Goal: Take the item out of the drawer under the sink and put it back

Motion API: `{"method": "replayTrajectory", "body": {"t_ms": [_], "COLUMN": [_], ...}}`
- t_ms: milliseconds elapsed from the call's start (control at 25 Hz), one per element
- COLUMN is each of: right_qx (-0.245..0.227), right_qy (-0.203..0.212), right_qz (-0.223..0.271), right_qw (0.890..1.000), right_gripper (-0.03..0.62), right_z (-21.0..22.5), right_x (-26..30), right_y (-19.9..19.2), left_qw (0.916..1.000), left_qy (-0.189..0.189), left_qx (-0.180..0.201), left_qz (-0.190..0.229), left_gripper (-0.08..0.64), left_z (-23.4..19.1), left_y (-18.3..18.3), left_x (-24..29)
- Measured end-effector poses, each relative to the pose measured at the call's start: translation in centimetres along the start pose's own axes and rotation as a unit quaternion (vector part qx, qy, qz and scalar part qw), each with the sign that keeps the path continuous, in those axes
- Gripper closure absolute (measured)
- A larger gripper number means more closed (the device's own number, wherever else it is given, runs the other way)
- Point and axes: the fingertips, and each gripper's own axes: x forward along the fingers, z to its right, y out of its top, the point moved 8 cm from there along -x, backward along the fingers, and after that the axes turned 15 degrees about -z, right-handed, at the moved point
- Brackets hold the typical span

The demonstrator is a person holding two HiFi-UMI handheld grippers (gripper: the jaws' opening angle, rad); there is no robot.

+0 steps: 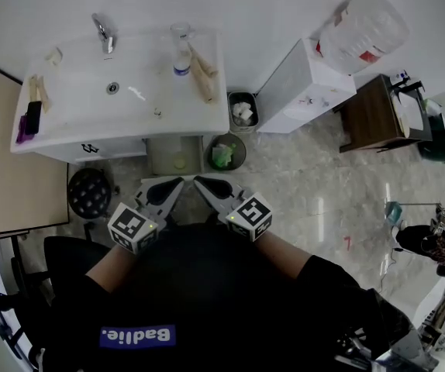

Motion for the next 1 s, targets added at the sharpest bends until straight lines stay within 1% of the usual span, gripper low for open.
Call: {"method": "replayTrajectory", "body": {"t_ms": [80,200,320,440,560,640,760,880,1000], "right_qx": [-0.008,-0.013,-0.003,0.004,0.009,0.015,0.015,0.015,0.016], "right_qy": [0.004,0.016,0.024,0.032,0.036,0.033,0.027,0.027,0.027], "right_qz": [-0.001,-0.007,-0.016,-0.025,-0.027,-0.03,-0.035,-0.04,-0.042], "right_qw": [1.0,1.0,1.0,0.999,0.999,0.999,0.999,0.999,0.999], "right_gripper": [0.591,0.591,0.591,0.591,0.591,0.591,0.591,0.591,0.591], "right_z": [1.5,3.5,5.6,6.8,7.7,8.3,8.7,8.6,8.9], "right_x": [-0.4,-1.5,-2.2,-2.2,-2.2,-2.4,-2.1,-1.8,-1.9], "right_y": [0.5,0.9,0.7,0.0,-0.4,-0.7,-1.3,-1.8,-2.1], "left_qw": [0.9999,0.9994,0.9983,0.9971,0.9951,0.9931,0.9891,0.9833,0.9771], "left_qy": [0.01,0.028,0.048,0.062,0.073,0.081,0.082,0.08,0.086], "left_qx": [-0.002,-0.02,-0.032,-0.042,-0.063,-0.073,-0.084,-0.099,-0.112], "left_qz": [0.0,0.002,-0.003,-0.009,-0.023,-0.044,-0.088,-0.13,-0.159], "left_gripper": [0.568,0.568,0.568,0.568,0.568,0.568,0.568,0.568,0.568], "left_z": [-0.2,-0.1,-0.3,-1.0,-1.9,-2.8,-4.4,-5.8,-7.0], "left_y": [0.7,1.6,2.2,2.2,1.7,1.0,-1.1,-3.5,-5.1], "left_x": [1.0,2.7,4.3,5.7,6.8,7.8,9.0,9.8,10.7]}}
